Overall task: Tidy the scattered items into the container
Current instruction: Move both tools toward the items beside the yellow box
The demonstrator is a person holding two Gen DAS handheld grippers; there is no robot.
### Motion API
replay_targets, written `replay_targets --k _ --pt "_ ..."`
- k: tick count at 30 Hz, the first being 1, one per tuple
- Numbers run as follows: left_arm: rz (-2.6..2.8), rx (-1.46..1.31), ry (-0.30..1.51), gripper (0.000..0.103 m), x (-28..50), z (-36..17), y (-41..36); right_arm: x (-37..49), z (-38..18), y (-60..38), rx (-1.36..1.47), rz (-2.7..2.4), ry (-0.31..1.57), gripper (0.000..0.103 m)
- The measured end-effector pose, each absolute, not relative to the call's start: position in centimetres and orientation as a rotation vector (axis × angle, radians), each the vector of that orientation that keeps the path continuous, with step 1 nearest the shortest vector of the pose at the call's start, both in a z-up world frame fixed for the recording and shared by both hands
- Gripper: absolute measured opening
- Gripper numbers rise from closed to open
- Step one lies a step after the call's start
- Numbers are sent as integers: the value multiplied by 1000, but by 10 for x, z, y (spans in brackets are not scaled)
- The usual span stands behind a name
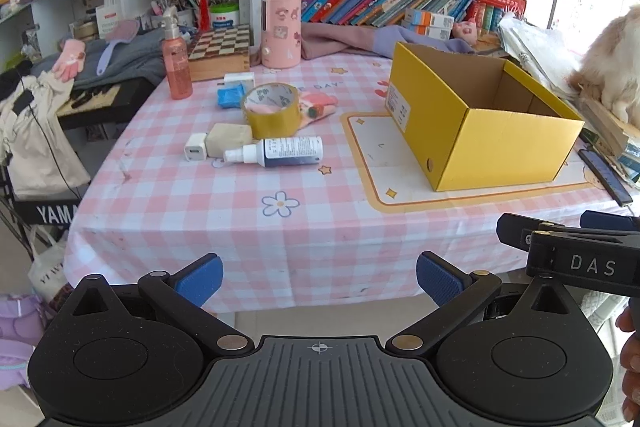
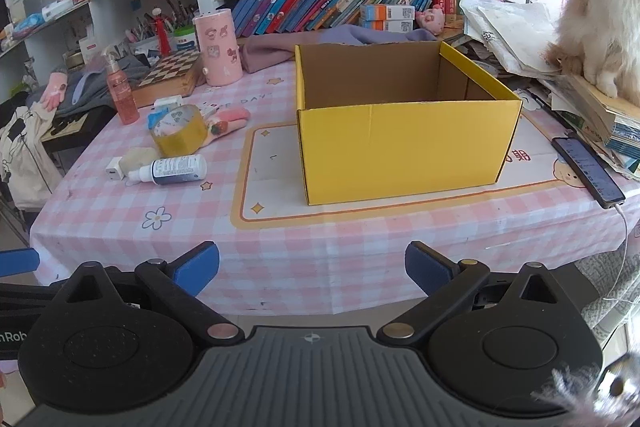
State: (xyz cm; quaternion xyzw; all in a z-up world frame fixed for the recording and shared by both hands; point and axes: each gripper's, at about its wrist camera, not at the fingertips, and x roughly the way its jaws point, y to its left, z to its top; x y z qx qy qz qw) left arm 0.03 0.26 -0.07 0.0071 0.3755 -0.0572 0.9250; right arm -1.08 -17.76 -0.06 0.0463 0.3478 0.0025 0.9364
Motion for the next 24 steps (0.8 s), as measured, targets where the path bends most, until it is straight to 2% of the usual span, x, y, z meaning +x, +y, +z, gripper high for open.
replay_targets --k 5,7,12,24 --pt "-105 32 749 103 0 3 4 -11 -1 -176 90 2 709 100" --pt "-97 24 750 103 1 3 8 -11 -1 -174 85 3 711 94" --pt "-109 -10 759 103 3 0 17 -10 -1 -169 74 5 715 89" --pt "-127 -19 750 103 5 -1 28 -6 -3 -151 50 32 719 88"
